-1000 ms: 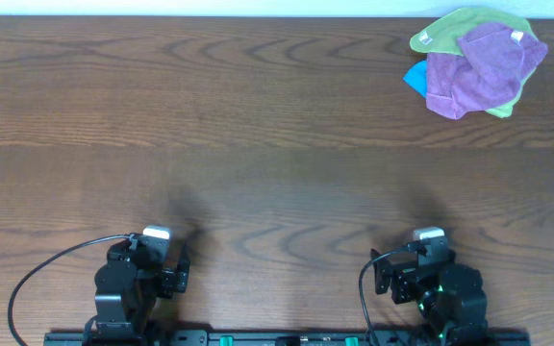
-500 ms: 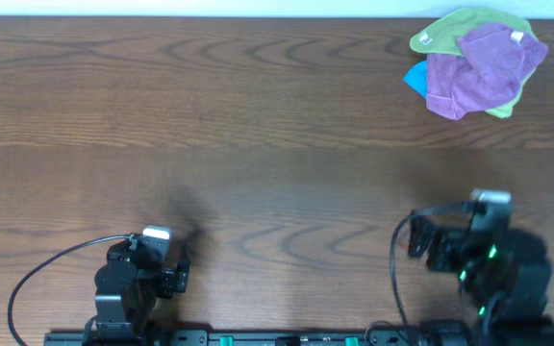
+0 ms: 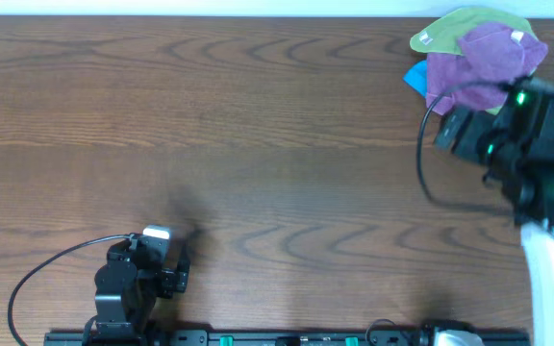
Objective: Fold the cloth
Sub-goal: 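Reach the right gripper to the cloth pile and grasp the purple cloth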
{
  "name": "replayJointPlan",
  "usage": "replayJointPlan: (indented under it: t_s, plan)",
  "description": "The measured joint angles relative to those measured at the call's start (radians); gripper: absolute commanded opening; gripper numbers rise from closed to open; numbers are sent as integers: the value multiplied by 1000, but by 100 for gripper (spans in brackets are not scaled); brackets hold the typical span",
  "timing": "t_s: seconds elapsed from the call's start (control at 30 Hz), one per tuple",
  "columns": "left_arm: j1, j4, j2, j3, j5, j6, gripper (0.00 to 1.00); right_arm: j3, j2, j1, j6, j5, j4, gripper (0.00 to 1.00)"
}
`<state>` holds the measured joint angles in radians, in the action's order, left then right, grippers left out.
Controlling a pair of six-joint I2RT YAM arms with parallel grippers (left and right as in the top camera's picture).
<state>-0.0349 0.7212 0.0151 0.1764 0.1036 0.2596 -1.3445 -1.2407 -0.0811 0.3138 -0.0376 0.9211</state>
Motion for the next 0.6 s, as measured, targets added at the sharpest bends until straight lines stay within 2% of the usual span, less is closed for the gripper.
replayJointPlan:
  t_s: [0.13, 0.2, 0.37, 0.6]
  plan:
    - [0, 0, 0, 0, 0, 0, 95, -120, -147, -49, 6, -46, -46, 99]
    - [0, 0, 0, 0, 0, 0, 95, -152, -213, -70, -13, -66, -127, 99]
    - [0, 0, 0, 0, 0, 0, 95, -161, -340, -111, -50, -159, -266, 99]
    - [0, 0, 0, 0, 0, 0, 95, -162, -528, -166, -122, -158, -477, 99]
